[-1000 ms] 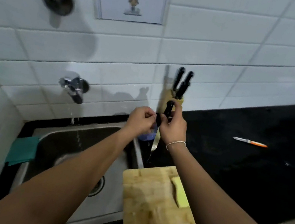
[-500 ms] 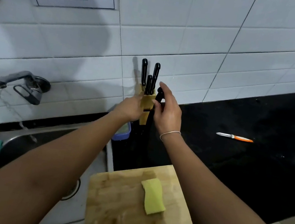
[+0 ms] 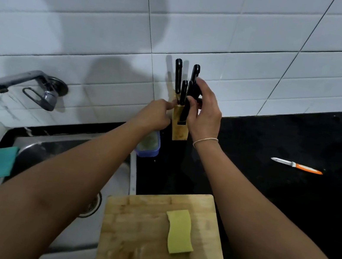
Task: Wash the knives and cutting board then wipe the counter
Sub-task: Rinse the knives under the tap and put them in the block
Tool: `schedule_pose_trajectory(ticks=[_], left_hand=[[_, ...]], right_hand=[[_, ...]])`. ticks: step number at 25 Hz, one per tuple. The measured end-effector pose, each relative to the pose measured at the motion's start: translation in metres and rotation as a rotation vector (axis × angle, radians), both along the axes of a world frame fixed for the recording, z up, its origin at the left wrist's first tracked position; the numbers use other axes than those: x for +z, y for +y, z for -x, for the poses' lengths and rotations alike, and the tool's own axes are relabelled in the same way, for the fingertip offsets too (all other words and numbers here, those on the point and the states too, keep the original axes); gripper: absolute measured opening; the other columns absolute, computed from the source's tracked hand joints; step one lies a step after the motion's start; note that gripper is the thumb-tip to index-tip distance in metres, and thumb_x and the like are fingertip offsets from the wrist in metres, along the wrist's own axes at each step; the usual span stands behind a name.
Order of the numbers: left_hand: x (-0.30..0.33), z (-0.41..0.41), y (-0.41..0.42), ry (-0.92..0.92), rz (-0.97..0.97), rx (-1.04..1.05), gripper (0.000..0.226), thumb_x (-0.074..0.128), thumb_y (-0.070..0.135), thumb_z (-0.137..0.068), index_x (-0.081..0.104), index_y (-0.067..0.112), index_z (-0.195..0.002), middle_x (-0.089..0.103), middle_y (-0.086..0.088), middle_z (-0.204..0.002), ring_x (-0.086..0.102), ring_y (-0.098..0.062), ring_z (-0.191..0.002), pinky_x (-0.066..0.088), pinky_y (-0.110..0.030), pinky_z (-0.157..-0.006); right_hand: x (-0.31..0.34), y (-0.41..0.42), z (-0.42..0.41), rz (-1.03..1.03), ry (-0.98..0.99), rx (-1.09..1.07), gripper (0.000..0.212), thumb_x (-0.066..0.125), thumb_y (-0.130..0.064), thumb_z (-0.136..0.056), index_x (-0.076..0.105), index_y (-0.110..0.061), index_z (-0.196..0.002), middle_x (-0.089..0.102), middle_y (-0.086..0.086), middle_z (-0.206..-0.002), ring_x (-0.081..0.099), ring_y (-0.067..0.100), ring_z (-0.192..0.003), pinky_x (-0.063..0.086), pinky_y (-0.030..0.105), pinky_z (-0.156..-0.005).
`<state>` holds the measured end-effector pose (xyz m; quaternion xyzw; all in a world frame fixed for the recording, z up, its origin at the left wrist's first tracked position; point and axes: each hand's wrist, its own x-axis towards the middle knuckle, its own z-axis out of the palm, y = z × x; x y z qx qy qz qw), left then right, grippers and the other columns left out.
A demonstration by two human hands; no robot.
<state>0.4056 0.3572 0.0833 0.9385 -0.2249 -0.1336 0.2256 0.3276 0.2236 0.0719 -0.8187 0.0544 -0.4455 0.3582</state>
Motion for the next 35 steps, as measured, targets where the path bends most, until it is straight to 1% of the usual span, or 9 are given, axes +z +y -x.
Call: schedule_pose_trajectory(ticks=[3, 10, 15, 18, 22, 27, 30, 33, 35], left_hand=[[-0.003, -0.004, -0.002, 0.052, 0.049, 0.028, 0.072, 0.058, -0.002, -0.081, 0.047, 0.023, -0.148, 0.068, -0.017, -0.121, 0.068, -0.020, -0.093, 0.047, -0.022, -0.065], [-0.013, -0.003, 0.009, 0.134, 0.145, 0.012, 0.093, 0.059, -0.010, -0.077, 0.035, 0.040, -0.152, 0.065, 0.003, -0.075, 0.069, -0.014, -0.070, 0.061, -0.037, -0.077], [-0.010, 0.004, 0.012, 0.141, 0.111, -0.035, 0.096, 0.057, -0.004, -0.082, 0.019, 0.046, -0.155, 0.070, -0.004, -0.099, 0.068, -0.022, -0.082, 0.058, -0.043, -0.083], [-0.020, 0.019, 0.024, 0.051, 0.202, 0.007, 0.089, 0.053, 0.004, -0.087, 0.015, 0.040, -0.158, 0.066, 0.009, -0.097, 0.065, -0.019, -0.087, 0.051, -0.031, -0.077], [-0.048, 0.053, 0.057, 0.017, 0.195, 0.099, 0.051, 0.051, 0.009, -0.090, 0.053, 0.015, -0.141, 0.069, -0.009, -0.111, 0.062, -0.029, -0.112, 0.046, -0.028, -0.089], [-0.080, 0.088, 0.116, 0.214, -0.144, 0.026, 0.013, 0.057, 0.019, -0.087, 0.055, 0.012, -0.097, 0.063, -0.013, -0.103, 0.057, -0.025, -0.083, 0.046, -0.034, -0.068], [-0.101, 0.104, 0.157, 0.308, -0.324, 0.039, 0.048, 0.063, 0.033, -0.085, 0.054, 0.004, -0.122, 0.060, -0.016, -0.123, 0.062, -0.029, -0.098, 0.049, -0.032, -0.068], [-0.119, 0.129, 0.187, 0.507, -0.345, 0.086, 0.073, 0.064, 0.046, -0.087, 0.041, 0.010, -0.147, 0.045, -0.011, -0.148, 0.052, -0.032, -0.127, 0.048, -0.035, -0.092], [-0.125, 0.149, 0.205, 0.761, -0.360, 0.104, 0.079, 0.062, 0.054, -0.089, 0.035, 0.012, -0.151, 0.039, -0.011, -0.154, 0.052, -0.033, -0.128, 0.047, -0.036, -0.094]], right_hand=[[-0.010, 0.002, -0.006, 0.021, 0.056, 0.023, 0.040, 0.057, -0.016, -0.097, 0.054, -0.020, -0.136, 0.064, 0.000, -0.117, 0.063, 0.014, -0.098, 0.057, 0.033, -0.080], [-0.037, 0.004, -0.005, -0.003, 0.203, 0.057, 0.031, 0.058, -0.013, -0.097, 0.066, -0.014, -0.126, 0.064, 0.010, -0.108, 0.062, 0.024, -0.096, 0.055, 0.040, -0.081], [-0.032, 0.007, 0.007, -0.054, 0.281, 0.035, 0.046, 0.062, -0.016, -0.093, 0.051, -0.016, -0.138, 0.057, 0.005, -0.116, 0.055, 0.018, -0.107, 0.050, 0.029, -0.089], [-0.041, 0.012, 0.032, -0.058, 0.313, -0.073, 0.045, 0.063, -0.015, -0.088, 0.048, -0.017, -0.131, 0.052, 0.003, -0.114, 0.054, 0.016, -0.104, 0.050, 0.027, -0.084], [-0.061, 0.023, 0.070, -0.053, 0.827, -0.026, 0.031, 0.063, -0.023, -0.085, 0.051, -0.019, -0.114, 0.054, 0.004, -0.110, 0.060, 0.027, -0.096, 0.052, 0.037, -0.075], [-0.081, 0.056, 0.120, -0.069, 1.306, -0.104, 0.067, 0.064, -0.056, -0.082, 0.042, -0.016, -0.130, 0.048, 0.013, -0.132, 0.054, 0.035, -0.116, 0.049, 0.046, -0.093], [-0.086, 0.084, 0.152, -0.100, 1.458, -0.242, 0.098, 0.065, -0.070, -0.071, 0.026, -0.018, -0.144, 0.039, 0.014, -0.143, 0.045, 0.037, -0.128, 0.043, 0.048, -0.097], [-0.094, 0.104, 0.181, -0.112, 1.525, -0.358, 0.103, 0.067, -0.066, -0.066, 0.019, -0.022, -0.147, 0.036, 0.013, -0.145, 0.041, 0.036, -0.130, 0.041, 0.048, -0.094], [-0.099, 0.116, 0.196, -0.154, 1.544, -0.397, 0.101, 0.065, -0.065, -0.071, 0.016, -0.022, -0.148, 0.036, 0.013, -0.142, 0.042, 0.037, -0.128, 0.041, 0.047, -0.091]])
